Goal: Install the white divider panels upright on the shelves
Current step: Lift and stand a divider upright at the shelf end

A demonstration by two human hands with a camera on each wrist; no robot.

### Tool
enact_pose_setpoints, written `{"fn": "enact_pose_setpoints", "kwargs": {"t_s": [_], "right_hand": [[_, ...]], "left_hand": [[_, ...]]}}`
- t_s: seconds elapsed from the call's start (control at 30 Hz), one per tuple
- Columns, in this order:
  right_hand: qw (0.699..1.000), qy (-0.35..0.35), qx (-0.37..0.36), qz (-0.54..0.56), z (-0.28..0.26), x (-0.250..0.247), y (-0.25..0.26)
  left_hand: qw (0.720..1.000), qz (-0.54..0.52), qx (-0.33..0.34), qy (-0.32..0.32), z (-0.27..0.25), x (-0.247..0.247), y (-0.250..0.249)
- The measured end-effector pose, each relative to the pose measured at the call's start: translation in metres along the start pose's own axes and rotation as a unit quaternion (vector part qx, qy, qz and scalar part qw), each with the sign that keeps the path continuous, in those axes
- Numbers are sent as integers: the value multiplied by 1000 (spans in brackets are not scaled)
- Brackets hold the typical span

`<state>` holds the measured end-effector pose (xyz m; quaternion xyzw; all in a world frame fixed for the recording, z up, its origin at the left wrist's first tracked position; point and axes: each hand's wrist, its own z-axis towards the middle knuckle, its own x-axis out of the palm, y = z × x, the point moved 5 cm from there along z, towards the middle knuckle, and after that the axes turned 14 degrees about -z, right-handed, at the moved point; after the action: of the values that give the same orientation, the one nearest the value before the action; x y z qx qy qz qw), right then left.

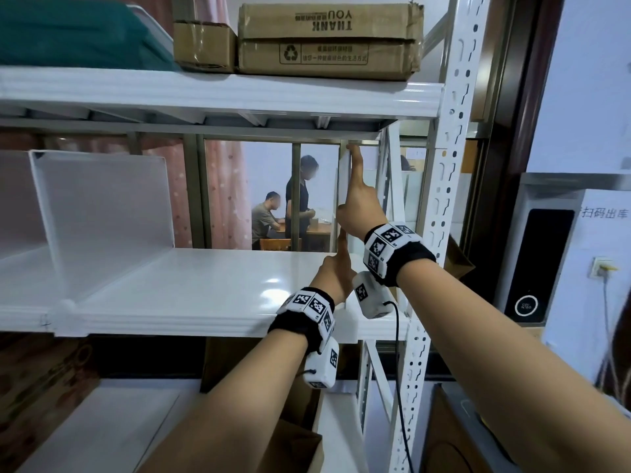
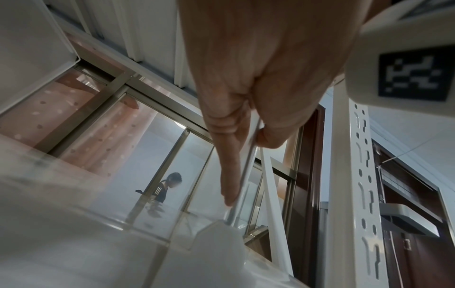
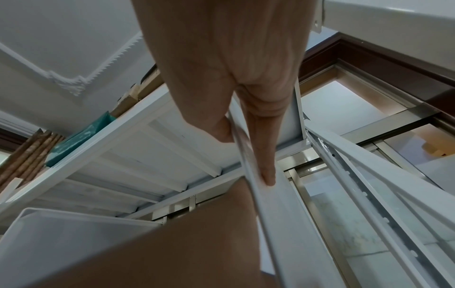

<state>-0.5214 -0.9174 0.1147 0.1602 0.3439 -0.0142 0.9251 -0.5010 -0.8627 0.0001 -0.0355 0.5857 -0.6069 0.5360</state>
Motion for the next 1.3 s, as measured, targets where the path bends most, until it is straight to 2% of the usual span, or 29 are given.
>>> {"fn": "enact_pose_setpoints", "kwargs": {"t_s": [0.23,0.43,0.6,0.73,0.9,1.03,1.3], "right_hand": [[1000,3,15,-4,2,1,-4],[1000,-5,15,-17,1,2,1],[999,-10,26,-17,-4,0,-5],[1000,-9,17,21,-16,6,-6],[999,-25,11,21,-12,7,-8],[1000,-16,8,7,-17,13,-8],[1000,-14,20,4,-14,17,-12]], "left_hand": [[1000,-8,-2,3,3,1,1],[999,45,10,7,3,1,3],[999,39,25,-5,7,8,8],[998,51,20,6,6,16,18],[998,55,25,-34,15,15,20],[997,66,21,-30,14,20,26],[999,26,5,-34,11,21,30]]}}
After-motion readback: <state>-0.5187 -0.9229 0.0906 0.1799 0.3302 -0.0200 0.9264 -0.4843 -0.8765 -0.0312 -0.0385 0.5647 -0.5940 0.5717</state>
